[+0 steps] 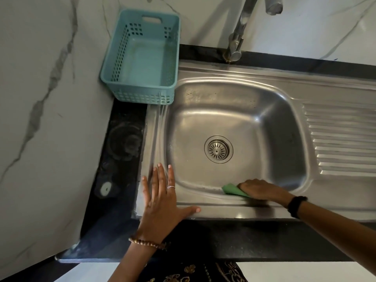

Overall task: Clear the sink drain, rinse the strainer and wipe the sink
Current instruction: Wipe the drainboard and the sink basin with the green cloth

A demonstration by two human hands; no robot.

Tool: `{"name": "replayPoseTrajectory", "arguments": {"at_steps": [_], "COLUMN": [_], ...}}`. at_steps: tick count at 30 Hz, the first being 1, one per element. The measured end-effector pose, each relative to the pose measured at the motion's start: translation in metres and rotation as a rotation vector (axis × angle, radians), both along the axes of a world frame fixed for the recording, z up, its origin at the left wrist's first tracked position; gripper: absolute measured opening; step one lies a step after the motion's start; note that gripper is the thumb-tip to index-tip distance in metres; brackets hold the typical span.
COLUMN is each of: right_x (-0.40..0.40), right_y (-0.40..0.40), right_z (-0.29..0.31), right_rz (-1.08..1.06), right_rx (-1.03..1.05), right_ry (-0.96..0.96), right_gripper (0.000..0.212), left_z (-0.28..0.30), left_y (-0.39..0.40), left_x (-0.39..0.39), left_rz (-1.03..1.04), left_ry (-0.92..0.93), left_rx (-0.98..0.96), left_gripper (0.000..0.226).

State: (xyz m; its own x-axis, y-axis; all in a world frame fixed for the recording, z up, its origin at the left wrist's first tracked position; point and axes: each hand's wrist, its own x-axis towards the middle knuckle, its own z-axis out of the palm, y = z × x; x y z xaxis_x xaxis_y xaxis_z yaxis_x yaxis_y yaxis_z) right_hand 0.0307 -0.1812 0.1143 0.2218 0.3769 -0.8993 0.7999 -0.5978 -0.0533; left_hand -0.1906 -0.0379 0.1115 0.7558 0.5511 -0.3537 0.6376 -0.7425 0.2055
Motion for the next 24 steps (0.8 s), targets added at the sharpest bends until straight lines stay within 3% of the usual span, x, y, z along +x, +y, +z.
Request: {"name": "replayPoseTrajectory", "arguments": {"at_steps": [6, 10, 13, 15, 17, 19, 22, 24], "right_x": [-0.051, -0.076, -0.090, -0.097, -0.099, -0.095, -0.078, -0.065], "right_y": [0.056, 0.090, 0.121, 0.140, 0.163, 0.174, 0.184, 0.194], "right_z": [0.004, 0.023, 0.012, -0.005, -0.012, -0.017, -0.013, -0.013], "right_rz": [-0.156, -0.552, -0.602, -0.716, -0.956, -1.104, -1.409, -1.480], "right_rx": [0.236, 0.393, 0.421, 0.402, 0.374, 0.388, 0.380, 0.354], "right_ry": [0.211, 0.434, 0.526, 0.584, 0.559, 0.569, 0.776, 0.761], "right_gripper": [0.023, 0.037, 0.048, 0.047, 0.040, 0.040, 0.037, 0.038], "left_z": [0.003, 0.003, 0.007, 0.014, 0.015, 0.011, 0.004, 0.000], "left_y": [0.004, 0.008, 0.012, 0.014, 0.019, 0.025, 0.033, 0.040], "left_x": [0.002, 0.001, 0.008, 0.014, 0.019, 0.024, 0.034, 0.043], "left_rz": [0.032, 0.062, 0.079, 0.078, 0.081, 0.055, 0.072, 0.062], "left_ry": [0.000, -0.036, -0.100, -0.010, -0.003, -0.081, -0.119, -0.116], "left_rx": [-0.046, -0.104, -0.120, -0.172, -0.168, -0.038, 0.049, 0.067], "left_gripper": [0.125, 0.134, 0.136, 0.136, 0.135, 0.129, 0.118, 0.115]}}
